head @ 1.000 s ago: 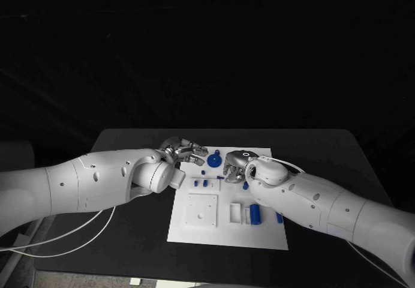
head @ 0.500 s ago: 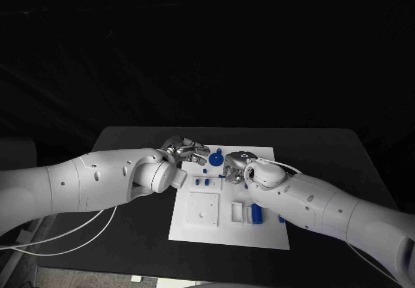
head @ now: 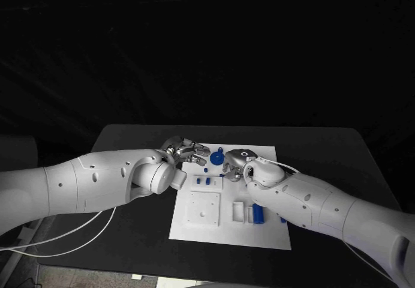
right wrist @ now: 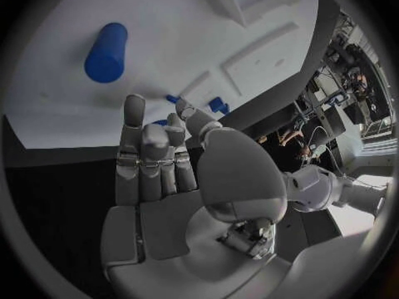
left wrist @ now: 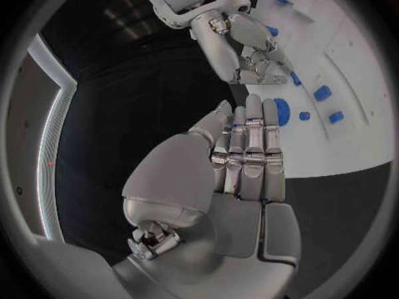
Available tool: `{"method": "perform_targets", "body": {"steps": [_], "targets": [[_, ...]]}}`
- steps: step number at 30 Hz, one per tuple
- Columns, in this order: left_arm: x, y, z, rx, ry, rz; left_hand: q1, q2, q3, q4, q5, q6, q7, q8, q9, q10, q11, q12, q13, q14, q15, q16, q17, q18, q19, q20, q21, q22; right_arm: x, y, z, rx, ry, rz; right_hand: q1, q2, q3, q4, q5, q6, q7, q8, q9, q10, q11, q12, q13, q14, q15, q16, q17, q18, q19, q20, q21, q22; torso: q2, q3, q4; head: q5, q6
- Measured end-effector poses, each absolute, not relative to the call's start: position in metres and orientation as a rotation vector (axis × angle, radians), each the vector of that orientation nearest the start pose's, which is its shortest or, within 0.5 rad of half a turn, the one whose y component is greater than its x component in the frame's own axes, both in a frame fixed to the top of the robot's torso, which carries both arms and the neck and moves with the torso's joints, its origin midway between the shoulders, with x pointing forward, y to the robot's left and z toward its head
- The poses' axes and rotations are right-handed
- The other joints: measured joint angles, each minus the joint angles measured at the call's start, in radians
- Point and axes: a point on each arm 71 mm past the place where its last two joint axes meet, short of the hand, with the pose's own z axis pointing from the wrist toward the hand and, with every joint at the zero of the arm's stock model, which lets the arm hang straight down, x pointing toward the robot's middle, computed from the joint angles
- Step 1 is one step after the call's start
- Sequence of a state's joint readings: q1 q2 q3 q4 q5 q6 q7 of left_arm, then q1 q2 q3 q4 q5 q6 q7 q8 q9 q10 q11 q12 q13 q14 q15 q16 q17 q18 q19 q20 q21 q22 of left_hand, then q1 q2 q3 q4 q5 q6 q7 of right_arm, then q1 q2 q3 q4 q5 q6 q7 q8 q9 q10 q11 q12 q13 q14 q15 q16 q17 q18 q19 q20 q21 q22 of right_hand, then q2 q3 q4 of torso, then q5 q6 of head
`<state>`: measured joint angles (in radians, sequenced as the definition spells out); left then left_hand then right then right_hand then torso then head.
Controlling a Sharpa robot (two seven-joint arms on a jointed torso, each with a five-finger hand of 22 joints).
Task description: Assemble the parts on the task board
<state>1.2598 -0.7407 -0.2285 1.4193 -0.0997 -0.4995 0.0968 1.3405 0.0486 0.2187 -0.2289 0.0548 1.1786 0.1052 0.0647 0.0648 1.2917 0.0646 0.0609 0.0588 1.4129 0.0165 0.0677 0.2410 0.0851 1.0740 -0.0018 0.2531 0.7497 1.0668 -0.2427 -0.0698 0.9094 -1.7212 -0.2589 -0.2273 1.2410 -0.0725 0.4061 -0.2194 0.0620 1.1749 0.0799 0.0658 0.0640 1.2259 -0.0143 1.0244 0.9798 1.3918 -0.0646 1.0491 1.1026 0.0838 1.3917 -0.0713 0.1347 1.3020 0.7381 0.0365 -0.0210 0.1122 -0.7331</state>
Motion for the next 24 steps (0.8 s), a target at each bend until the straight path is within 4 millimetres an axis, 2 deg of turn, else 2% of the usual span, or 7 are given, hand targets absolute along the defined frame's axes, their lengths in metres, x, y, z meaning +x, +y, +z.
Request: {"method": "perform_targets", "body": {"steps": [9,24], "targets": [[0.4923,0.2025,-0.238,-1.168,1.713,-1.065,0.0,0.0,0.0,0.0,0.0,0.0,0.0,0.0,0.0,0.0,0.0,0.0,0.0,0.0,0.0,0.0,0.001,0.0,0.004,0.004,-0.004,0.0,0.5283,-0.0565,-0.2951,-0.362,1.78,0.392,-0.004,0.004,0.018,0.007,-0.008,-0.011,0.004,0.0,0.0,-0.01,0.005,-0.008,-0.006,-0.003,0.003,-0.006,-0.005,0.0,0.0,0.0,-0.004,-0.001,0.009,-0.0026,0.0061,-0.002,0.002],[0.4911,0.2011,-0.2362,-1.164,1.714,-1.073,-0.004,-0.004,0.0,0.0,0.0,-0.007,0.0,0.0,0.0,-0.004,-0.004,0.0,0.0,-0.004,0.003,0.0,0.002,0.0,0.007,0.0,-0.015,0.004,0.5287,-0.053,-0.2964,-0.387,1.795,0.393,-0.012,0.009,0.021,0.01,-0.008,-0.02,0.006,0.001,0.0,-0.015,0.007,-0.012,-0.011,-0.006,0.006,-0.01,-0.008,0.0,-0.002,0.002,-0.006,-0.003,0.014,-0.0041,0.0097,0.001,-0.002]]}}
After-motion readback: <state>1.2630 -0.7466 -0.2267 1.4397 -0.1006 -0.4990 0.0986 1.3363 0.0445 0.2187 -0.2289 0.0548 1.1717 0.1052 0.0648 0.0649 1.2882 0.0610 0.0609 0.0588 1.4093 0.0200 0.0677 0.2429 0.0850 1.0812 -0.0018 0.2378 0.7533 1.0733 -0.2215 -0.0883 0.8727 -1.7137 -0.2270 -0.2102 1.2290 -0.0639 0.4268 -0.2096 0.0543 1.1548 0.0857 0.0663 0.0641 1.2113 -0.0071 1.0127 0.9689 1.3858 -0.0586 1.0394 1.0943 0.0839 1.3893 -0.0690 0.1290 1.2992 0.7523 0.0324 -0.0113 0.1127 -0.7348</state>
